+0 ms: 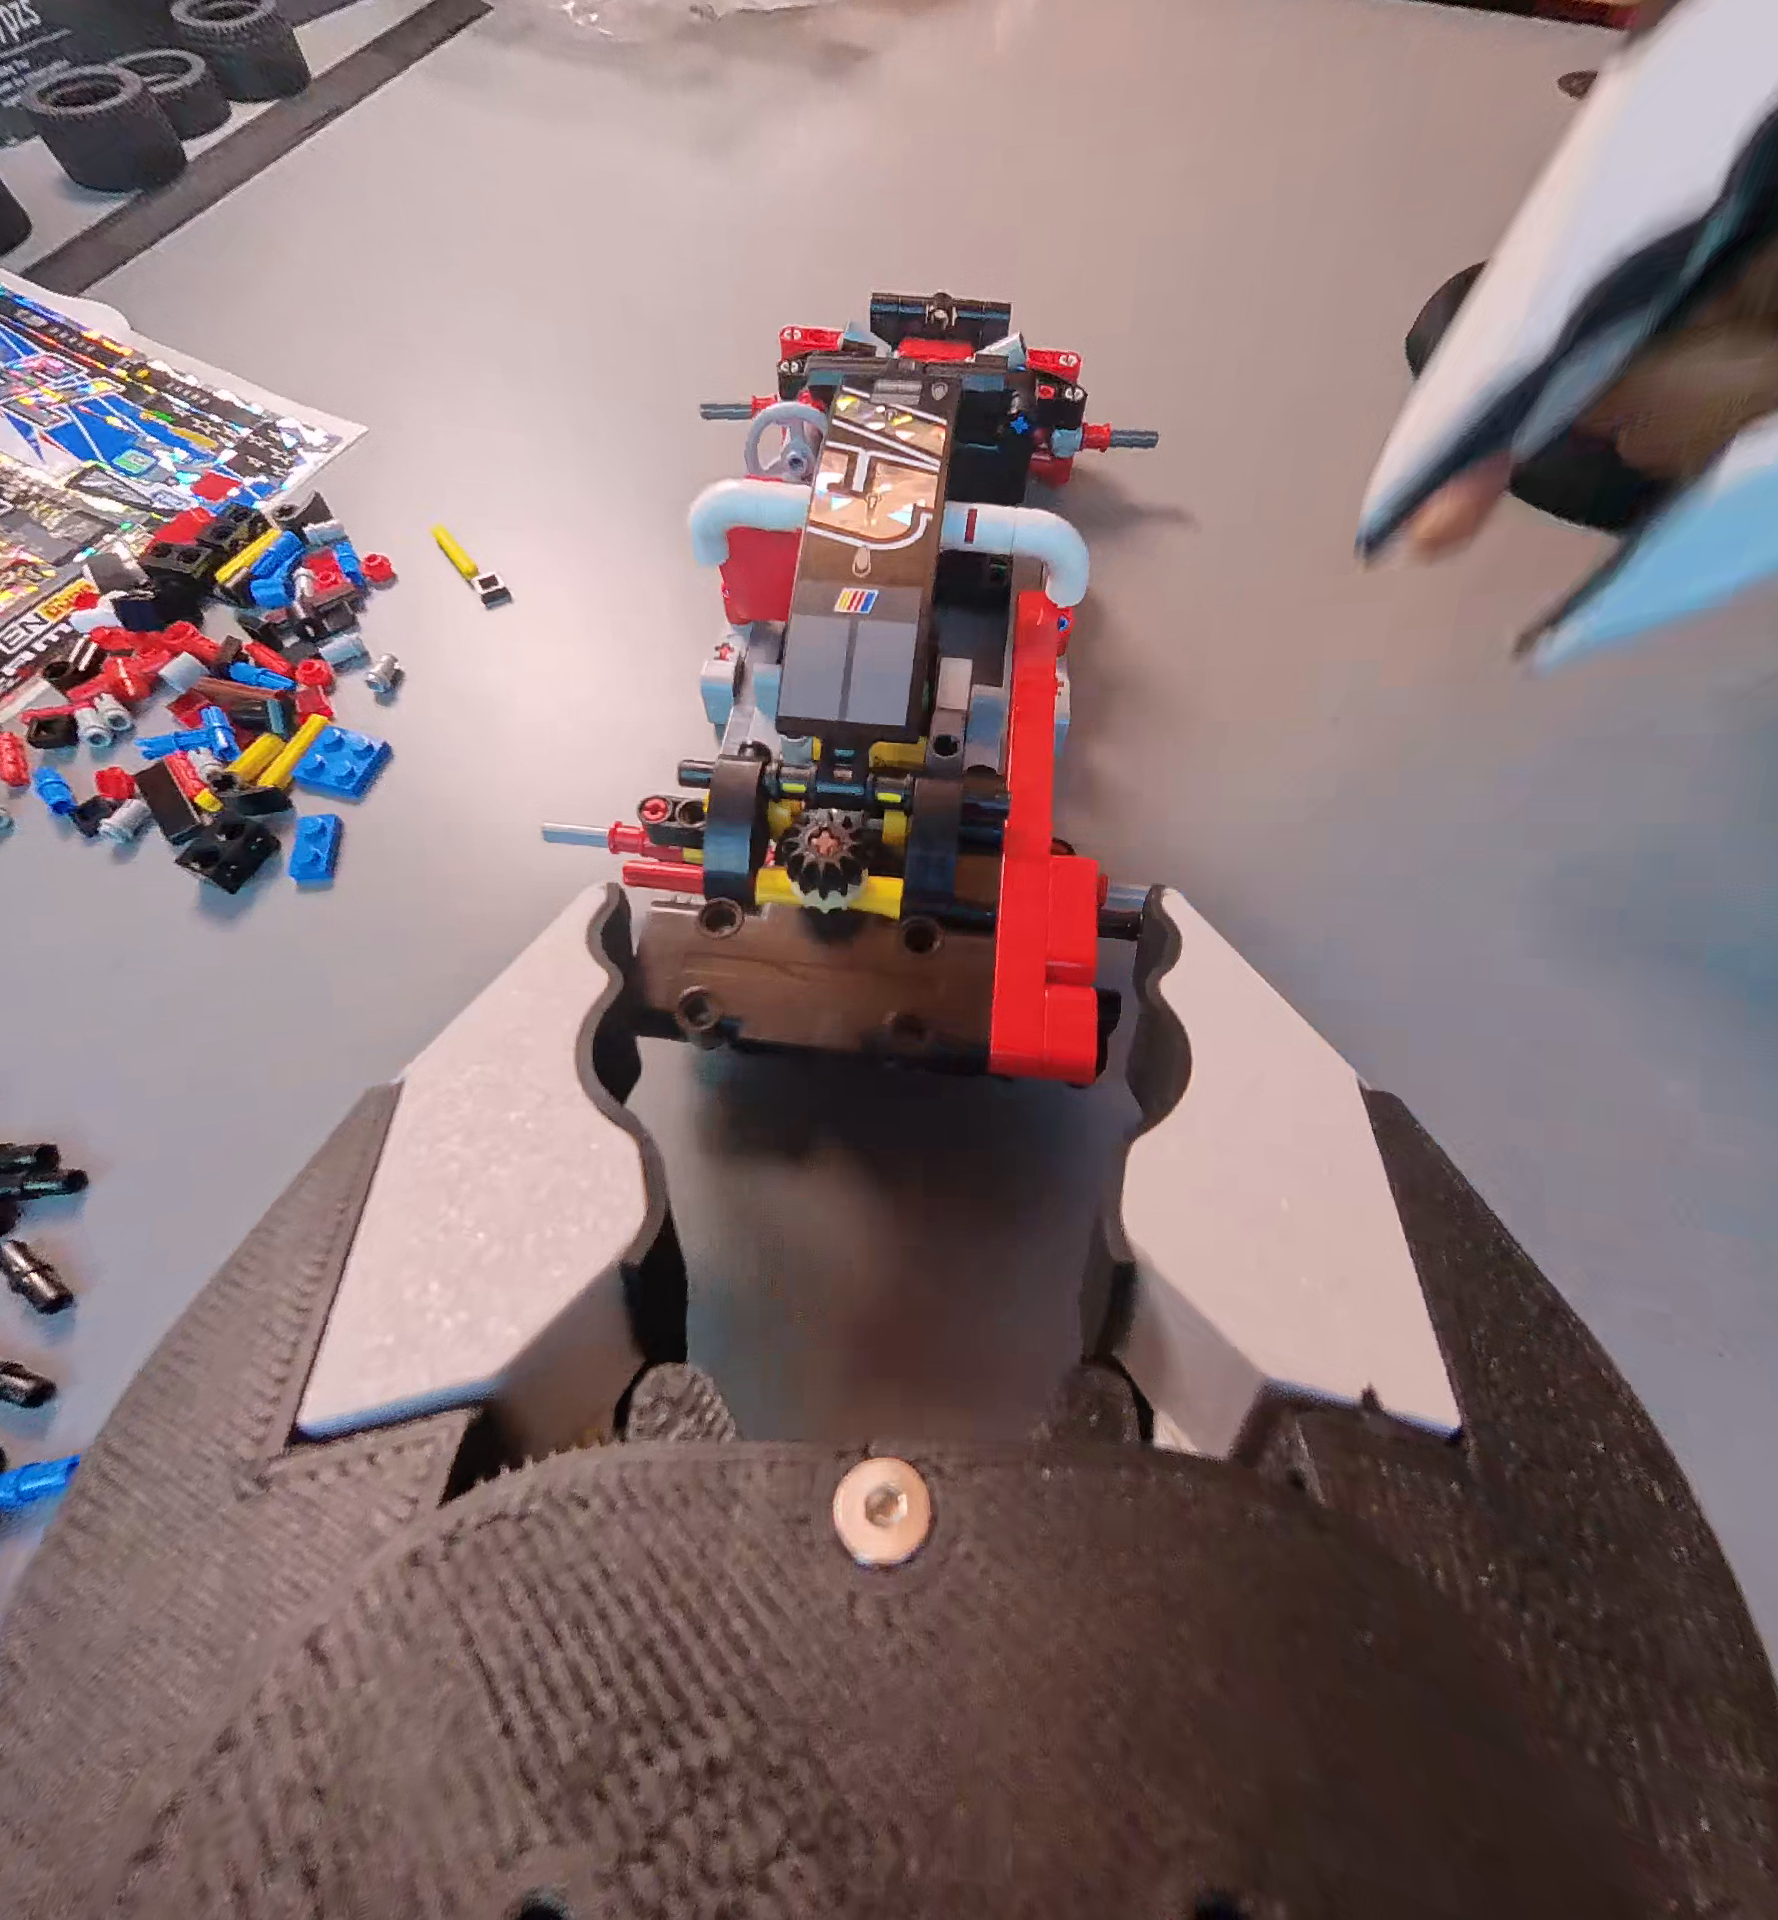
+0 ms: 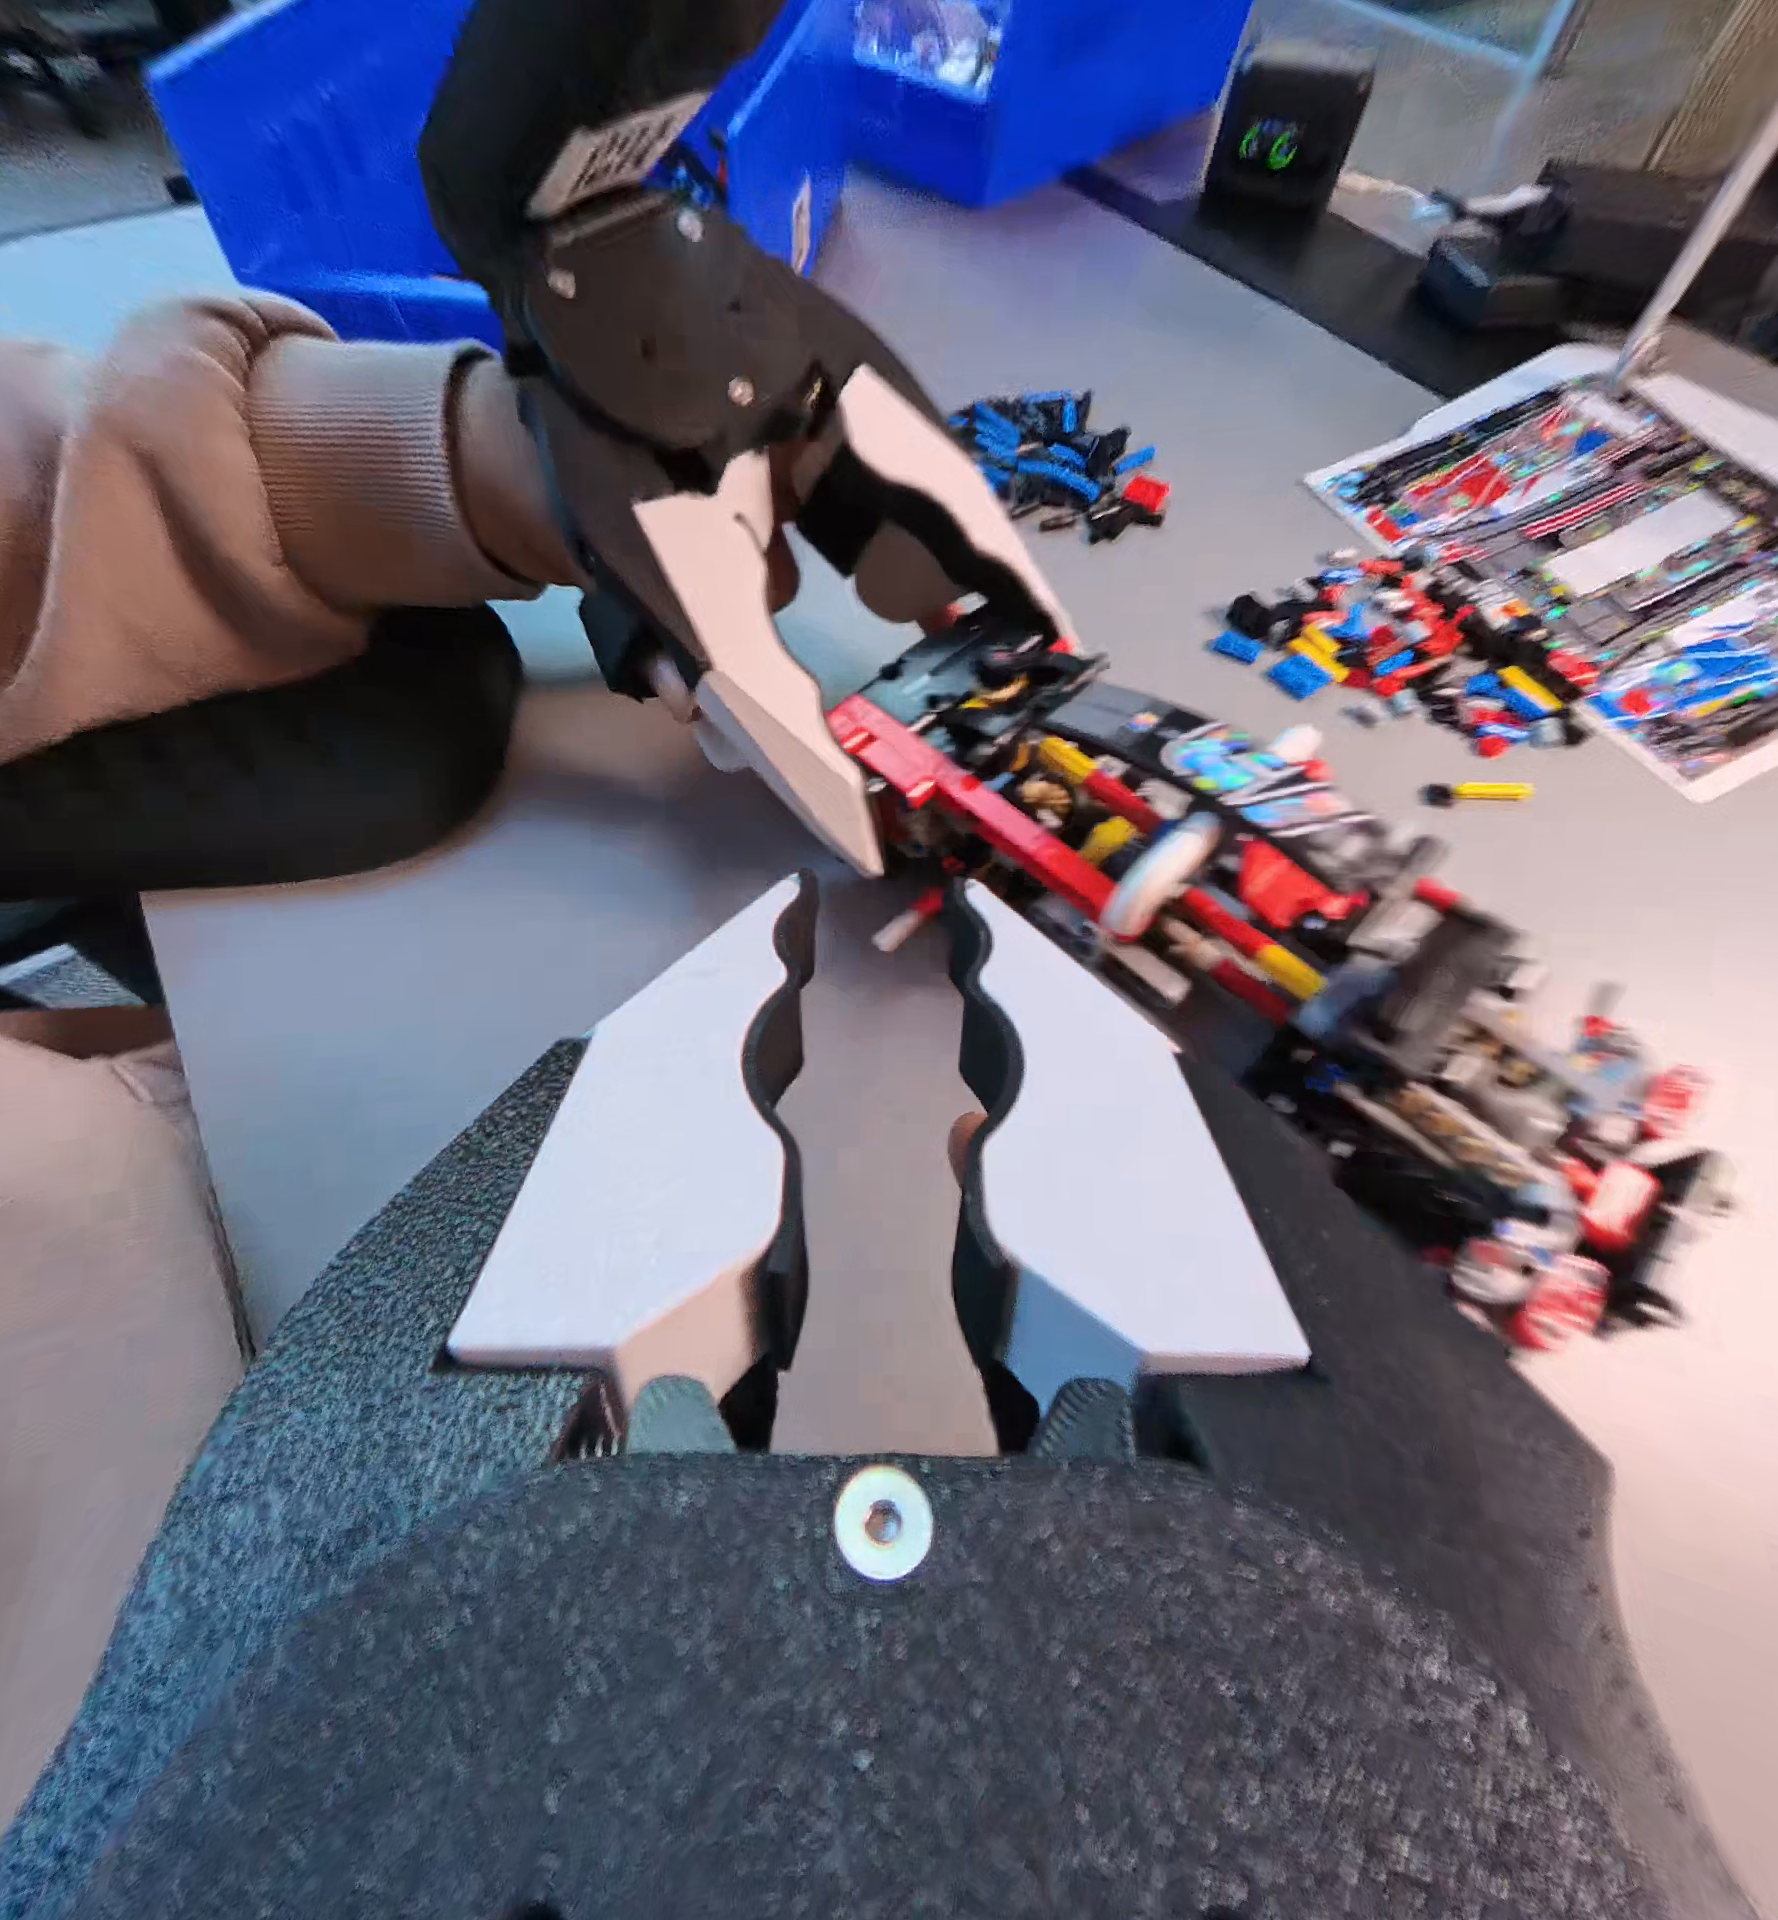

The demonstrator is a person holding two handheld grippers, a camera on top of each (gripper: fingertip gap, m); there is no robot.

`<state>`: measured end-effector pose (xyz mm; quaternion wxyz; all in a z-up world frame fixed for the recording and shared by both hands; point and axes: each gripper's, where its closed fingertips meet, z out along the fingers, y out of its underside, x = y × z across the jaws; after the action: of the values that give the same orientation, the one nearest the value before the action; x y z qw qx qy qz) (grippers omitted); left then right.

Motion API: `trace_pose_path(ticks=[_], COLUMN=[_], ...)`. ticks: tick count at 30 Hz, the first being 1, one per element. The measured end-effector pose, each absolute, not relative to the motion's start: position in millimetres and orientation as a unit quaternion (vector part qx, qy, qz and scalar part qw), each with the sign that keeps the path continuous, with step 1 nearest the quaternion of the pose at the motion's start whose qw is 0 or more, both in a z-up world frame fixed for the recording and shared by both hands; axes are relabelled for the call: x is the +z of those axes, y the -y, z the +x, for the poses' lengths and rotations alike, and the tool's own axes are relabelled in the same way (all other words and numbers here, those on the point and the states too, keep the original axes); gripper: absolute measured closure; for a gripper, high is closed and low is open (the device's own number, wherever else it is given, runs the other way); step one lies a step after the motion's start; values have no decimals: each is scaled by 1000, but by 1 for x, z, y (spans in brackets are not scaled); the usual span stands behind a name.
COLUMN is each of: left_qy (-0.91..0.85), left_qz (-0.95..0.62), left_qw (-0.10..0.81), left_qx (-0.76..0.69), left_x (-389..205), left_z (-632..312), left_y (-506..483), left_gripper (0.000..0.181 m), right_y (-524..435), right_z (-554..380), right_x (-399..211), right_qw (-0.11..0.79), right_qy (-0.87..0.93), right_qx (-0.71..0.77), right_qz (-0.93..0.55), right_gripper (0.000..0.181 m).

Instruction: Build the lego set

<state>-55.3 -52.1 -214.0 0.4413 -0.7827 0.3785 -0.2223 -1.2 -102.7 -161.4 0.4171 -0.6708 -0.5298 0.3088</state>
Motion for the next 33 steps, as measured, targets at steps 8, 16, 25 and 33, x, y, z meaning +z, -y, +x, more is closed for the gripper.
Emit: trace_pose_path(ticks=[8, 16, 25, 33], left_qy=[-386, -392, -389, -393], left_qz=[-781, -770, -772, -767], left_qw=[442, 453, 453, 460], left_qx=[-215, -221, -218, -214], left_x=[-214, -213, -213, -212], left_z=[-69, -70, -67, -64], left_y=[50, 42, 35, 30], left_gripper=[85, 85, 85, 85], right_y=[-37, -96, -104, -107], right_z=[91, 39, 42, 49], right_x=[-161, -209, -227, -225], right_qw=[425, 276, 256, 267], right_qy=[550, 552, 575, 564], right_qx=[214, 275, 215, 206], right_qz=[-687, -737, -747, -754], right_gripper=[143, 167, 178, 178])
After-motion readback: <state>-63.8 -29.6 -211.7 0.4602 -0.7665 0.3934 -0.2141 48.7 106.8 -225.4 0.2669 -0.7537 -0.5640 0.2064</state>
